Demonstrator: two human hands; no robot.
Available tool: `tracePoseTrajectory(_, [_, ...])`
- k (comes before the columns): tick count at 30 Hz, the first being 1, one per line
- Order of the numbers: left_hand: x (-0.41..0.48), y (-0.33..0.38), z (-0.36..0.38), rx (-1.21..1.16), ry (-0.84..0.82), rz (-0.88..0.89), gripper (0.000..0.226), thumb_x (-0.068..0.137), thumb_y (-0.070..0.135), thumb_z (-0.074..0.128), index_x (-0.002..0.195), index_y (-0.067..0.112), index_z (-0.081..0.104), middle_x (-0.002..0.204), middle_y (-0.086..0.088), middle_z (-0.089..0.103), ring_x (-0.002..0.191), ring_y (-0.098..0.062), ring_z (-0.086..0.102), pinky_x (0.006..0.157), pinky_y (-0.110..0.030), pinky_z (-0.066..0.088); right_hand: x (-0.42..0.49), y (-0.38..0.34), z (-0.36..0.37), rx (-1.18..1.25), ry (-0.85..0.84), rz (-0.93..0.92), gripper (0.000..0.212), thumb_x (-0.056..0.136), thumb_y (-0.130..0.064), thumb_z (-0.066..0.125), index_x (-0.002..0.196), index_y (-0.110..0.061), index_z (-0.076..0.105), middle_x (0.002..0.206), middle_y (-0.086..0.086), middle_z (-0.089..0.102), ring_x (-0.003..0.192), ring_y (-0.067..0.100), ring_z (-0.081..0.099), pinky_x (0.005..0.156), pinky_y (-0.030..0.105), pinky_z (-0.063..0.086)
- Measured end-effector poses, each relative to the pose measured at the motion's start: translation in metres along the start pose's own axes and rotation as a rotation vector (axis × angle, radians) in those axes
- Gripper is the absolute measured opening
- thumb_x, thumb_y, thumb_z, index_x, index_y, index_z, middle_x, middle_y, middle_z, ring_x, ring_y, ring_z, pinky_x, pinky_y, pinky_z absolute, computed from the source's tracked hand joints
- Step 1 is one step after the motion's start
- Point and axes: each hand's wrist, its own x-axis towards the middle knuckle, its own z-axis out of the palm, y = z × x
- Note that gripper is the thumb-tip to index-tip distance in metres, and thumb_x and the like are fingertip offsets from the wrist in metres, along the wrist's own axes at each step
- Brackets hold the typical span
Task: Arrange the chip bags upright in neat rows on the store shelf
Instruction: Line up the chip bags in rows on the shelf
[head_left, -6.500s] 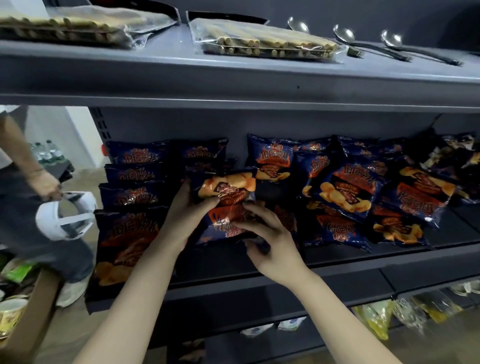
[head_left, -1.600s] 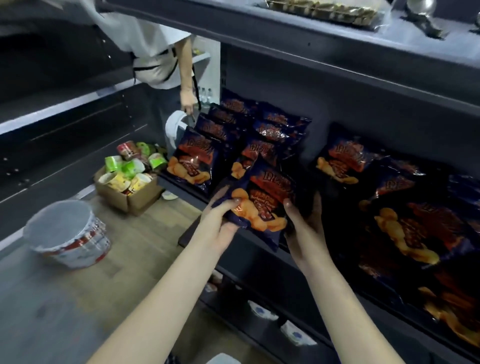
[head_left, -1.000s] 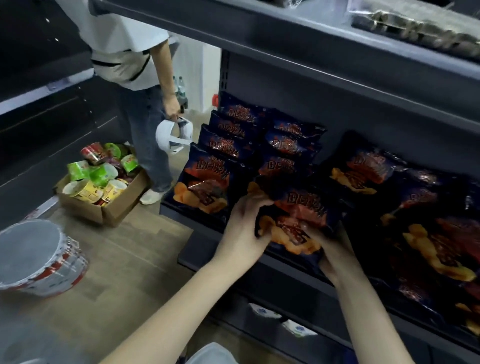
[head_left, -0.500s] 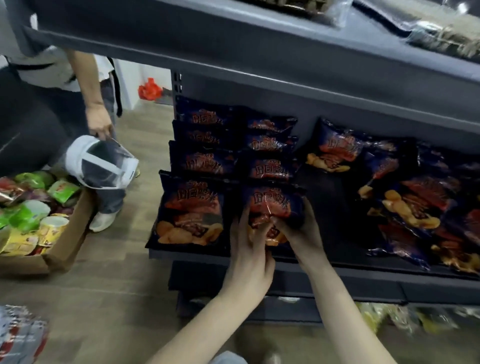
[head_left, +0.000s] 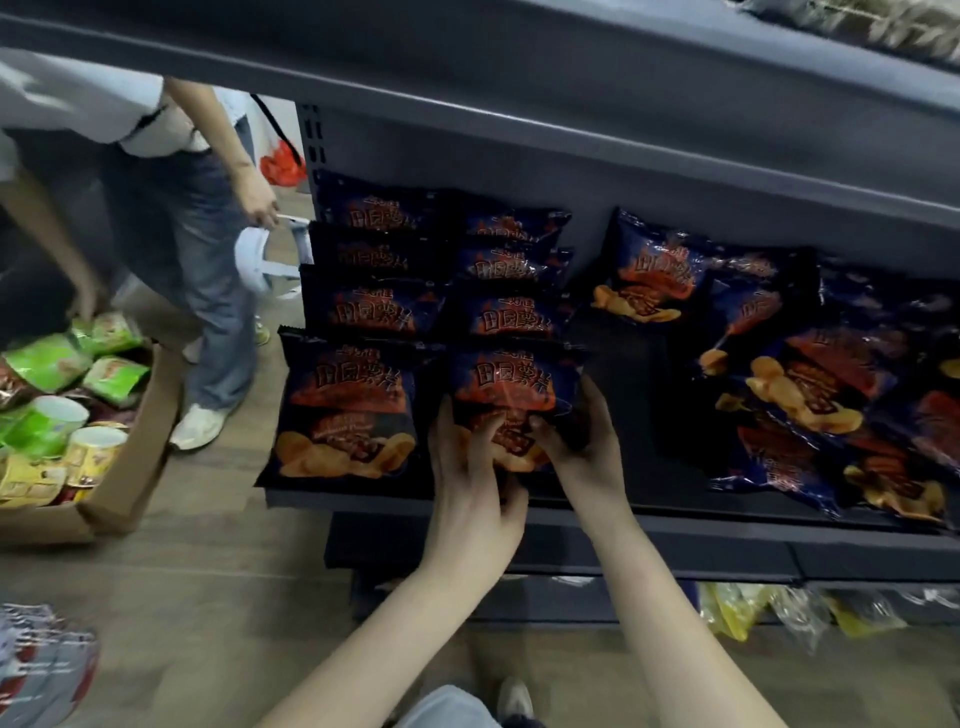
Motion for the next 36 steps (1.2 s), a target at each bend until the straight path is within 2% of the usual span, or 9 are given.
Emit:
tracePoseTrajectory(3, [0.004,0.005,0.004,0.024,0.014,0.003,0.068,0.079,0.003,0.062,0.133,0.028,0.028,0.154,-0.010,-0.003,0.145,-0.028,0.000,0.112,-0.040,0.024,0.005,0.001,-0.005,0.065,-0.019,-0.005,0.063,0.082,-0.003,0.069,0.134,-0.026,0.040,0.123,-0.006,0.060,0.110,0.001,0.058,0.092,0.022,0.050])
tracePoseTrajectory(8, [0.007,0.017,0.017,0.094,0.079,-0.095,0.069,0.079,0.006,0.064,0.136,0.024,0.029,0.155,-0.011,0.000,0.144,-0.032,0.003,0.112,-0.050,0.026,0.009,0.007,-0.016,0.033,-0.100,-0.002,0.063,0.079,-0.015,0.075,0.132,-0.028,0.042,0.113,-0.016,0.064,0.101,-0.005,0.062,0.083,0.016,0.050])
tracePoseTrajectory(12, [0.006,0.027,0.028,0.210,0.110,-0.194,0.069,0.079,0.010,0.065,0.139,0.011,0.032,0.154,-0.019,0.003,0.142,-0.039,0.003,0.112,-0.057,0.020,0.009,0.012,-0.037,0.075,-0.144,0.009,0.059,0.081,-0.012,0.071,0.126,-0.033,0.039,0.106,-0.008,0.063,0.099,0.002,0.063,0.081,0.015,0.050])
tracePoseTrajectory(16, [0.003,0.047,0.043,0.266,0.202,-0.160,0.071,0.075,0.011,0.069,0.138,0.006,0.034,0.152,-0.024,0.010,0.141,-0.042,0.008,0.110,-0.061,0.021,0.007,0.017,-0.071,0.104,-0.134,-0.005,0.059,0.085,-0.008,0.066,0.136,-0.017,0.037,0.109,0.001,0.058,0.103,0.015,0.062,0.084,0.017,0.050])
tracePoseTrajectory(22, [-0.003,0.087,0.087,0.199,0.238,-0.043,0.067,0.075,0.004,0.066,0.135,0.012,0.036,0.151,-0.020,0.014,0.141,-0.038,0.012,0.106,-0.061,0.029,0.011,0.017,-0.129,0.101,-0.105,-0.061,0.054,0.086,-0.015,0.066,0.134,-0.019,0.042,0.113,-0.003,0.058,0.102,0.005,0.060,0.084,0.016,0.050])
tracePoseTrajectory(27, [-0.001,0.118,0.128,0.140,0.212,0.023,0.067,0.075,-0.002,0.062,0.135,0.012,0.037,0.150,-0.017,0.018,0.140,-0.038,0.018,0.108,-0.058,0.029,0.010,0.013,-0.181,0.110,-0.051,-0.124,0.047,0.087,-0.012,0.065,0.130,-0.019,0.045,0.111,-0.011,0.058,0.101,-0.001,0.060,0.083,0.011,0.047])
tracePoseTrajectory(31, [0.004,0.141,0.163,0.080,0.142,0.009,0.068,0.076,-0.001,0.064,0.137,0.011,0.036,0.149,-0.015,0.022,0.139,-0.036,0.020,0.107,-0.056,0.031,0.011,0.017,-0.227,0.048,0.034,-0.226,0.041,0.087,-0.009,0.064,0.125,-0.014,0.049,0.116,-0.001,0.059,0.106,0.007,0.061,0.090,0.019,0.050])
tracePoseTrajectory(33, [0.008,0.153,0.179,0.022,0.072,-0.052,0.069,0.079,0.002,0.063,0.140,0.013,0.033,0.150,-0.014,0.023,0.139,-0.031,0.020,0.110,-0.051,0.029,0.015,0.024,-0.246,-0.071,0.100,-0.306,0.039,0.086,-0.009,0.064,0.123,-0.012,0.052,0.117,-0.001,0.059,0.109,0.009,0.059,0.093,0.018,0.048])
tracePoseTrajectory(36, [0.019,0.162,0.195,-0.101,-0.063,-0.215,0.068,0.084,0.010,0.059,0.143,0.017,0.026,0.149,-0.010,0.026,0.138,-0.027,0.024,0.111,-0.043,0.029,0.020,0.039,-0.270,-0.340,0.167,-0.411,0.039,0.084,-0.009,0.065,0.122,-0.011,0.055,0.120,0.003,0.057,0.112,0.012,0.053,0.092,0.007,0.038])
